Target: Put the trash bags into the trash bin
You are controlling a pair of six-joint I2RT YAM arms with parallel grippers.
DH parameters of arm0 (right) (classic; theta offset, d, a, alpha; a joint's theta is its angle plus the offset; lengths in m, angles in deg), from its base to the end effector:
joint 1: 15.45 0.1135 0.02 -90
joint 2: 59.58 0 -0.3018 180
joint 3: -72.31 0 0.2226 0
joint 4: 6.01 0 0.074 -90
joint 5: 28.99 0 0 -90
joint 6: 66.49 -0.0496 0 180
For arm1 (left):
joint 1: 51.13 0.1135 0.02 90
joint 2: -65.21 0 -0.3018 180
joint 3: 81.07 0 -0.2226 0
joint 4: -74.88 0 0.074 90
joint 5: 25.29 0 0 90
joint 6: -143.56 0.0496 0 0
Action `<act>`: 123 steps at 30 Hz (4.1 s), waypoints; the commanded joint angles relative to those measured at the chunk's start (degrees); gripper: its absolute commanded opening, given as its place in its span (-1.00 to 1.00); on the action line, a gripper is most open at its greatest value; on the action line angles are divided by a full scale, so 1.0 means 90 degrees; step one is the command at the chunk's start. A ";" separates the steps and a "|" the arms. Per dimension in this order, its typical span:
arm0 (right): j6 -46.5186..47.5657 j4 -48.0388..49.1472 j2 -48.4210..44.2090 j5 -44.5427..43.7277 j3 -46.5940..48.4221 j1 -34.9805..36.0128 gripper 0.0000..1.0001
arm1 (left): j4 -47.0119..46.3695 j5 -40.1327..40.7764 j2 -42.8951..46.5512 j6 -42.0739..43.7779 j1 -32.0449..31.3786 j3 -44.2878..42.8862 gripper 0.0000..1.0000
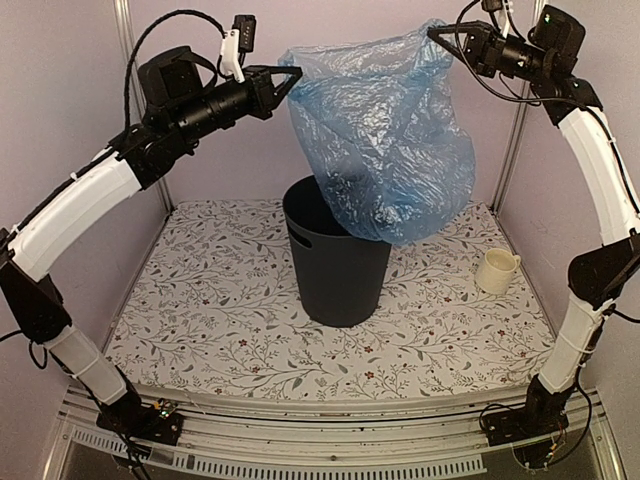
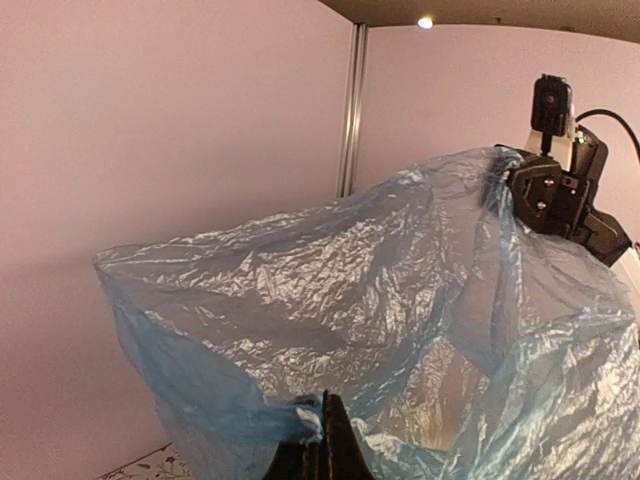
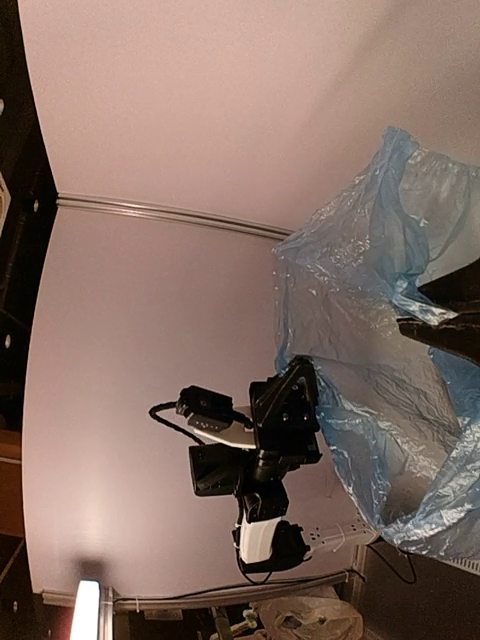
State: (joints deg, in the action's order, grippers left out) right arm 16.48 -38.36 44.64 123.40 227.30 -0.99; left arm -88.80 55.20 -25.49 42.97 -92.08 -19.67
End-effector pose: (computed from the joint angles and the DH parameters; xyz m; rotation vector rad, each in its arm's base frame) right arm 0.3056 0.1242 0.6091 -1.0364 1.0830 0.9797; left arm 0.2521 -0.2296 0.5441 0.5110 1.3311 -0.8621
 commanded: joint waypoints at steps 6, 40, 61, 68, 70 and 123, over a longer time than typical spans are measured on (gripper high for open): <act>-0.0112 -0.0036 -0.0144 0.0206 0.0166 0.0163 -0.95 | -0.0082 0.0215 -0.0122 -0.0135 0.0723 -0.0103 -1.00; 0.0146 0.0060 0.0915 -0.0115 0.0542 0.1356 -0.87 | -0.0641 0.1055 0.1104 -0.0265 0.1552 0.2064 -1.00; 0.1366 -0.0846 0.0990 -0.0614 0.0411 0.1459 -0.60 | -0.1181 0.1226 0.0430 -0.0161 0.1708 0.1953 -1.00; 0.1138 -0.1258 0.0261 0.0372 -0.0481 0.0849 0.47 | -0.1314 0.0856 0.0460 -0.0224 0.1699 0.2186 -1.00; 0.1468 -0.1574 -0.0068 0.0779 -0.0887 0.0549 0.71 | -0.1352 0.0853 0.0539 -0.0315 0.1698 0.2339 -1.00; 0.3918 -0.2762 -0.0484 -0.1937 -0.3640 0.1427 -0.55 | -0.1890 0.0219 0.1658 -0.1233 0.1591 0.3524 -1.00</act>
State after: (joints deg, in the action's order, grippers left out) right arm 50.45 -61.59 36.64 108.84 189.84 9.02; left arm -103.36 58.56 -11.87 33.31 -77.48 11.59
